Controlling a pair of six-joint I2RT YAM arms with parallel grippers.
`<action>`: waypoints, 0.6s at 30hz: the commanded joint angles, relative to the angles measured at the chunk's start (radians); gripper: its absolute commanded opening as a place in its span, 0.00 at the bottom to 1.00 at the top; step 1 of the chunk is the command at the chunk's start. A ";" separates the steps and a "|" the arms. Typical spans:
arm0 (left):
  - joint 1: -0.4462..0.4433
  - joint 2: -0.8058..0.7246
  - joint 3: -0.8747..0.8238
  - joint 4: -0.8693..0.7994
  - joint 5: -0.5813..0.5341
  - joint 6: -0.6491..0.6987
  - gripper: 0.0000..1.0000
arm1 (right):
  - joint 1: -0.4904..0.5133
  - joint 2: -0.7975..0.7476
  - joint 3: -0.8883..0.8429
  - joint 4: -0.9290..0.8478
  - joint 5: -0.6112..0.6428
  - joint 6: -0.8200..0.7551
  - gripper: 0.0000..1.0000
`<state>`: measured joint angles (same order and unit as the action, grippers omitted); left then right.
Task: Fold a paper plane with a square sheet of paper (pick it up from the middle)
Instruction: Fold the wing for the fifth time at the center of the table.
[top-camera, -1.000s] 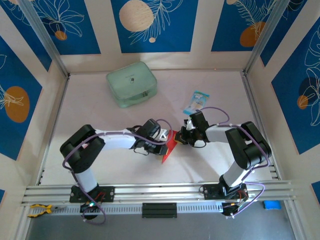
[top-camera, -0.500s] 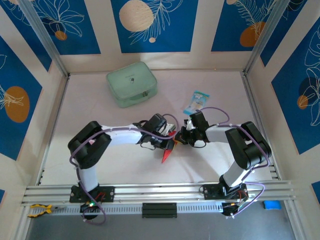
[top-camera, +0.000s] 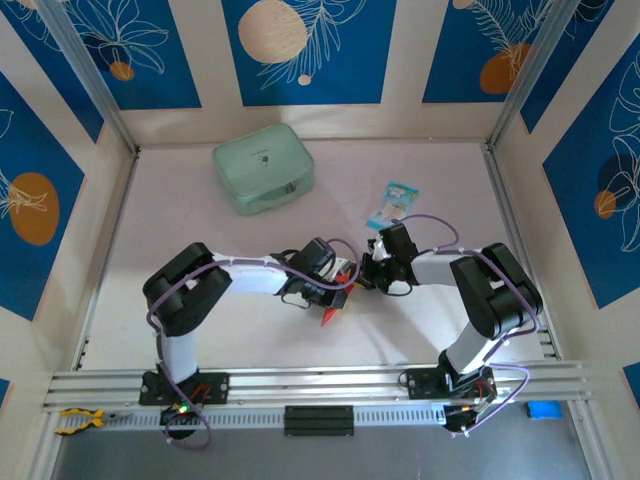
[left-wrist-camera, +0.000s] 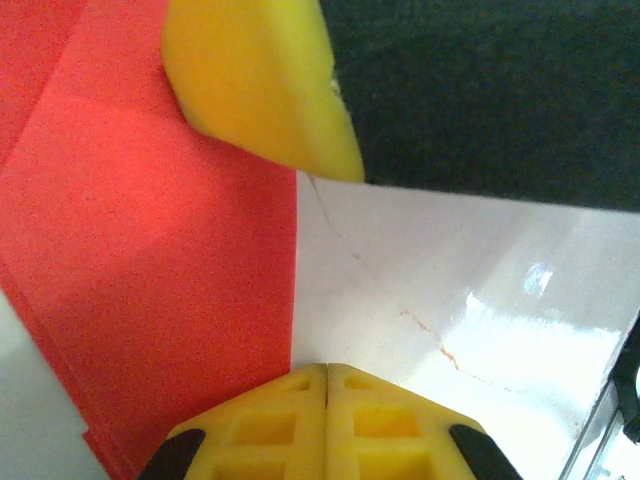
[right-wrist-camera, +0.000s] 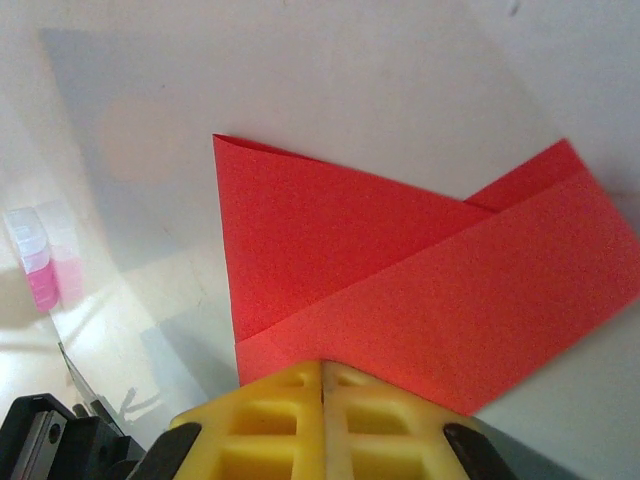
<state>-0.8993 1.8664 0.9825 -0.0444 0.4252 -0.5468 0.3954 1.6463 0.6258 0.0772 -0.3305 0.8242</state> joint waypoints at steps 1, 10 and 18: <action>-0.010 -0.040 -0.033 -0.115 -0.027 0.014 0.02 | -0.007 0.031 -0.030 -0.071 0.048 0.003 0.06; -0.011 -0.076 -0.043 -0.072 0.020 -0.006 0.08 | -0.010 0.023 -0.029 -0.079 0.046 0.003 0.06; -0.011 -0.046 -0.150 -0.042 -0.005 -0.020 0.07 | -0.010 0.025 -0.033 -0.080 0.046 -0.002 0.06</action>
<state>-0.9016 1.7958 0.8898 -0.0528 0.4252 -0.5526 0.3943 1.6463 0.6258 0.0753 -0.3363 0.8238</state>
